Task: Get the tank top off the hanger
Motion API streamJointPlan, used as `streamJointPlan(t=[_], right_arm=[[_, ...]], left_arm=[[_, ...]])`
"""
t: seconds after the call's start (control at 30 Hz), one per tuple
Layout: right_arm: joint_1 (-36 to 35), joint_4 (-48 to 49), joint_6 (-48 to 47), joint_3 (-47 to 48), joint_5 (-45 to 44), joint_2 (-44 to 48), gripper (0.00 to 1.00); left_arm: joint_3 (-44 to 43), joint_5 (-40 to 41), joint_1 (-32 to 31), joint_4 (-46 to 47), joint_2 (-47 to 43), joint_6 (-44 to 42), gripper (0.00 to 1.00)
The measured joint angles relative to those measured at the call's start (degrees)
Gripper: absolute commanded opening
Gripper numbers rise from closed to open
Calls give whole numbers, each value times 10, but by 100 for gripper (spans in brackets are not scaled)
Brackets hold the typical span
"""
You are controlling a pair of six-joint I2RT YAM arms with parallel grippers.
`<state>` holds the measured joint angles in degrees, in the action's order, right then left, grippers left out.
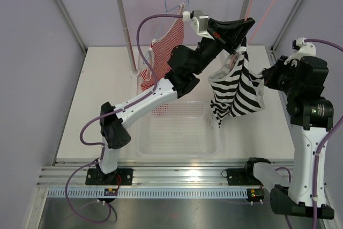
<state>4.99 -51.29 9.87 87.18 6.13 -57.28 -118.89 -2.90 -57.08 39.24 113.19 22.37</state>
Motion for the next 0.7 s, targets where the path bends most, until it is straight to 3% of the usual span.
streamJointPlan(t=[0.17,0.37,0.53,0.7], right_arm=[[0,17,1,-43,52,37,0],[-28,-4,3,-109,-45,29,0],[-118,-21,9,-171,-116,16,0],[-126,-52,14,-182,-177,21,0]], left_arm=[[7,4,0,1,0,-2,0],[-47,25,0,-9,15,-26,0],[-90,47,6,-9,22,-46,0],[-112,47,22,-12,19,-45,0]])
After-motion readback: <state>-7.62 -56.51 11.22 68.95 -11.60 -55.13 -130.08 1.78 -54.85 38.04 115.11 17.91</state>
